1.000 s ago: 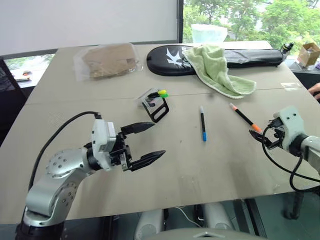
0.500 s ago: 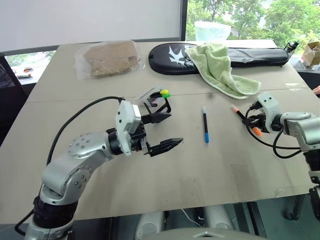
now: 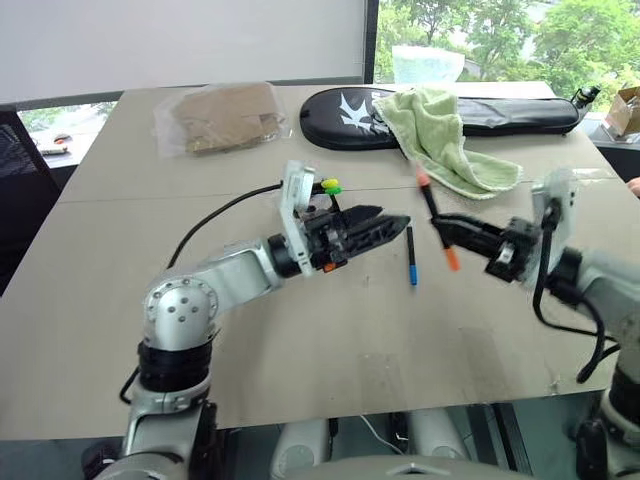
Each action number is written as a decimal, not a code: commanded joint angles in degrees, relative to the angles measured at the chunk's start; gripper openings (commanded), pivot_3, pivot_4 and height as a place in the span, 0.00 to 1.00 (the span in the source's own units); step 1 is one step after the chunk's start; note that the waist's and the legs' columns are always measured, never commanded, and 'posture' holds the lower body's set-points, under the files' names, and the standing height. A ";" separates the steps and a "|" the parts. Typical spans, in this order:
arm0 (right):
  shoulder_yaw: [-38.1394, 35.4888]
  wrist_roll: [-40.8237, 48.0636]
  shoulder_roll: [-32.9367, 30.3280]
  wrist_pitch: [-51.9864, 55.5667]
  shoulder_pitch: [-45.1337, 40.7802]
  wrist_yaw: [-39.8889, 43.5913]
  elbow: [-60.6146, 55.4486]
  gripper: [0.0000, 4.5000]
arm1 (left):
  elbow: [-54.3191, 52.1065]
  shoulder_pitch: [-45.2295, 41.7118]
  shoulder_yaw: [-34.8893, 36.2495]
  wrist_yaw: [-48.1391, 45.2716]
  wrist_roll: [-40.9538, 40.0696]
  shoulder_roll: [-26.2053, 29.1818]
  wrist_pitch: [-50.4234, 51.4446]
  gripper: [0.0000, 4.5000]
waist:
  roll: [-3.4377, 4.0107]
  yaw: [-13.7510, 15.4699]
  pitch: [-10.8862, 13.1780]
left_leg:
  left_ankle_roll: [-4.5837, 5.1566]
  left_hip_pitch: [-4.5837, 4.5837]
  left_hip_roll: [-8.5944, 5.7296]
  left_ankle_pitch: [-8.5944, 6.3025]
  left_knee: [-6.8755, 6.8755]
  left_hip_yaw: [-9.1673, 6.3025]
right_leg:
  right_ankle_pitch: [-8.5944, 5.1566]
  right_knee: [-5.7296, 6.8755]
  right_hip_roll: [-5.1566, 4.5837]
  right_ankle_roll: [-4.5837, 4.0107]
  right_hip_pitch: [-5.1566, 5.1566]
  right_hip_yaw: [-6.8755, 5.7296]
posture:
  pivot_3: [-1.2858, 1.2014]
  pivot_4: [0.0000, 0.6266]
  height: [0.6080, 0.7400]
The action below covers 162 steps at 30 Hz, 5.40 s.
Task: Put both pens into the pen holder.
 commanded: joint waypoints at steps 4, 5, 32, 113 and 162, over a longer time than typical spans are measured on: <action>3.79 4.67 -0.82 -2.21 -1.06 -7.91 -3.80 0.00 | 2.41 -4.70 -0.42 1.78 -8.31 1.10 1.93 0.60 | -0.01 0.00 0.00 | 0.00 0.05 -0.06 0.00 0.05 0.14 | -0.13 -0.02 -0.03 -0.23 0.05 0.10 | 0.52 0.24 1.00; 4.26 4.97 -1.20 -2.71 -1.15 -8.48 -3.69 0.00 | 2.46 -4.94 -0.57 1.79 -8.57 1.24 2.01 0.49 | -0.01 0.00 0.00 | 0.00 0.05 -0.07 0.00 0.04 0.14 | -0.14 -0.02 -0.03 -0.24 0.05 0.10 | 0.52 0.24 1.00; 5.05 -15.32 -24.67 -25.58 12.87 7.00 -2.31 1.00 | -5.85 -4.64 1.35 -27.64 48.03 24.43 -32.05 0.00 | -0.09 0.14 0.06 | -0.02 -0.17 -0.06 0.00 -0.12 0.32 | -0.17 -0.60 -0.12 -0.20 -0.02 0.17 | 0.52 0.24 1.00; 1.35 -19.72 -24.22 -38.15 43.13 -16.27 -14.69 1.00 | 59.74 -40.90 -3.33 -0.48 66.92 -31.92 20.19 0.01 | -0.07 1.76 -0.09 | -0.16 -0.52 -0.60 0.10 0.57 -1.08 | -0.41 -0.12 -0.20 0.22 0.35 -0.42 | 0.52 0.24 1.00; 7.63 -12.14 -24.63 -25.98 26.13 -25.24 -0.01 1.00 | 10.82 -12.65 -9.13 -66.06 53.90 11.02 -20.24 0.66 | -0.08 0.28 -0.12 | 0.29 -0.54 -0.60 -0.15 0.87 -0.65 | -0.39 -0.17 -0.19 0.13 0.24 0.27 | 0.52 0.24 1.00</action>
